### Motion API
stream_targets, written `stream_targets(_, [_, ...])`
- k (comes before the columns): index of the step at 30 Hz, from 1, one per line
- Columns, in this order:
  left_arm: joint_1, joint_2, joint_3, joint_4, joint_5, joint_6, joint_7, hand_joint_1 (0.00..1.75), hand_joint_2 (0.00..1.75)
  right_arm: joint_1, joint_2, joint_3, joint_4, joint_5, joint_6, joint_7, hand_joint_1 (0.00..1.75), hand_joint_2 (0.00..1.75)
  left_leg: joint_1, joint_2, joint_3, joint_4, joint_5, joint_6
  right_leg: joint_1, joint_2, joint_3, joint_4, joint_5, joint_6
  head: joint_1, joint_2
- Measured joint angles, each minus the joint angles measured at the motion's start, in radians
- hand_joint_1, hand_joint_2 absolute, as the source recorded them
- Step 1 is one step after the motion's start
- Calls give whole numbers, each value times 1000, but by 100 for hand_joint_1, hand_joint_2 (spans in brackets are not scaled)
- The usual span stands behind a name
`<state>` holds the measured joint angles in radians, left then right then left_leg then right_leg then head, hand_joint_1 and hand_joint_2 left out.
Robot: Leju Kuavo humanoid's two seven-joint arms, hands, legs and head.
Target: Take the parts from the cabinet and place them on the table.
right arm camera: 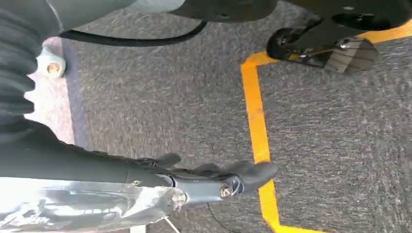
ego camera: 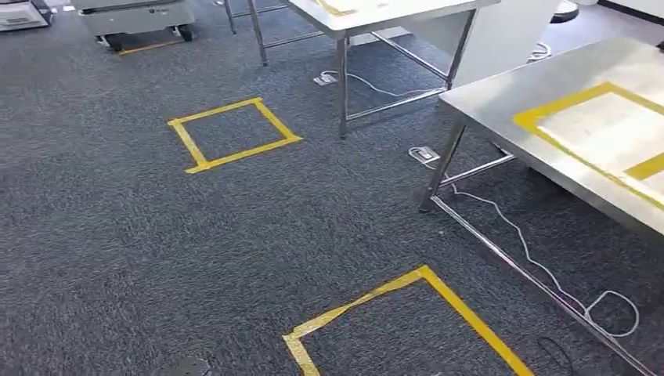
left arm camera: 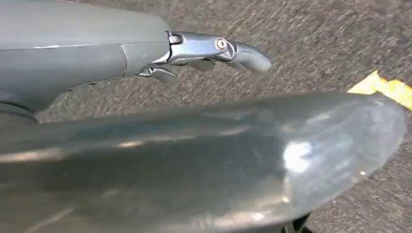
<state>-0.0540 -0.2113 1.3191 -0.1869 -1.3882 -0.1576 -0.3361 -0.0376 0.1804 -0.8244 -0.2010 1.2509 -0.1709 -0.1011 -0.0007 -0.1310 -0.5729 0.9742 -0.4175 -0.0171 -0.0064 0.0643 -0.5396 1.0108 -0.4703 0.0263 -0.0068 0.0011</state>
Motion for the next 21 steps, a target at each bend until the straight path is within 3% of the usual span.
stream_targets(1, [0, 2, 0, 0, 0, -15, -4, 0, 0, -1, -1, 2, 0, 0, 1, 0, 0, 175, 1, 18, -3, 7, -7, -2, -5, -14, 2, -8, 6, -9, 1, 0])
stream_targets(2, [2, 3, 0, 0, 0, -23, -11, 0, 0, -2, -1, 2, 0, 0, 3, 0, 0, 175, -4, 72, -16, 35, -33, -6, -3, -25, 2, -10, 7, -14, -3, 0])
stream_targets(3, [0, 3, 0, 0, 0, -24, -19, 0, 0, -2, -1, 2, 0, 0, 4, 0, 0, 175, -4, 97, -48, 99, -75, -11, -2, -38, 1, -10, 8, -18, -7, 0])
stream_targets(5, [-4, 3, -4, 0, 0, -24, -28, 0, 0, 1, -1, 2, 0, -1, 6, 3, 0, 175, -2, 115, -125, 260, -146, -17, 1, -72, -1, -10, 7, -20, -7, 0])
stream_targets(6, [-3, 3, -5, 0, 0, -22, -30, 0, 0, 1, -1, 2, 0, -2, 7, 4, 0, 175, 0, 117, -146, 304, -155, -19, 1, -86, -1, -10, 7, -20, -7, 0])
stream_targets(7, [-1, 4, -6, 0, 0, -20, -31, 0, 0, 2, -1, 2, 0, -3, 8, 6, 0, 175, 1, 118, -144, 303, -142, -21, 1, -99, -1, -10, 6, -20, -7, 0])
stream_targets(8, [1, 5, -6, 0, 0, -19, -32, 0, 0, 1, -1, 2, 0, -3, 9, 6, 0, 175, 3, 121, -124, 264, -109, -22, 1, -111, -1, -10, 6, -19, -7, 0])
stream_targets(9, [1, 7, -6, 0, 0, -18, -32, 0, 0, 0, -1, 2, 0, -4, 11, 7, 0, 175, 4, 126, -84, 191, -67, -22, 0, -123, 0, -10, 5, -18, -7, 0])
stream_targets(10, [1, 9, -6, 0, 0, -14, -32, 0, 0, -1, -1, 2, 0, -5, 12, 9, 0, 175, 4, 148, -34, 104, -28, -21, -1, -133, 2, -10, 3, -15, -7, 0])
stream_targets(11, [0, 8, -6, 0, -2, -11, -32, 0, 0, -3, -1, 2, 0, -8, 13, 10, 0, 175, 3, 211, 7, 41, -15, -21, 4, -140, 4, -9, 1, -10, -9, 0])
stream_targets(12, [-5, 8, -8, 0, -4, -4, -32, 0, 0, -1, -1, 1, 0, -13, 13, 12, 0, 175, -1, 210, 17, 2, -26, -17, 14, -148, -1, 4, -8, -1, -16, 0])
stream_targets(13, [-8, 8, -12, 0, -7, 0, -31, 0, 0, 0, -1, 1, 0, -18, 14, 15, 0, 175, 0, 198, 9, 14, -24, -5, 14, -160, -1, -2, -6, 3, -12, 0])
stream_targets(15, [-3, 7, -17, 0, -21, 10, -23, 0, 0, 0, -1, -1, 0, -27, 14, 18, 0, 175, -3, 176, 6, 13, -26, 5, 13, -183, 11, -5, -9, 11, -11, 0])
stream_targets(16, [-2, 6, -19, 0, -28, 14, -16, 0, 0, -1, -1, -2, 0, -35, 14, 19, 0, 175, 1, 164, 9, 10, -21, 13, 10, -184, 10, -2, -15, 19, -14, 0])
stream_targets(17, [0, 2, -24, 0, -40, 19, -10, 0, 0, -1, -1, -5, 0, -46, 14, 19, 0, 175, 3, 156, 9, 10, -20, 17, 6, -133, 0, 23, -37, 26, -9, 0])
stream_targets(18, [-2, 0, -29, 0, -47, 24, -7, 0, 0, 1, -1, -10, 0, -56, 14, 21, 0, 175, 3, 151, 8, 10, -19, 24, 5, -97, -25, 82, -72, 27, -5, 0])
stream_targets(20, [-10, -11, -43, 0, -59, 35, -2, 0, 0, 8, -3, -26, 0, -68, 14, 26, 0, 175, 1, 124, 4, 10, -16, 30, 6, -69, -105, 251, -147, 28, -4, 0])
stream_targets(21, [-11, -16, -46, 0, -61, 40, 2, 0, 0, 11, -3, -31, 0, -72, 14, 29, 0, 175, 0, 110, 4, 10, -16, 32, 6, -66, -137, 312, -164, 27, -4, 0])
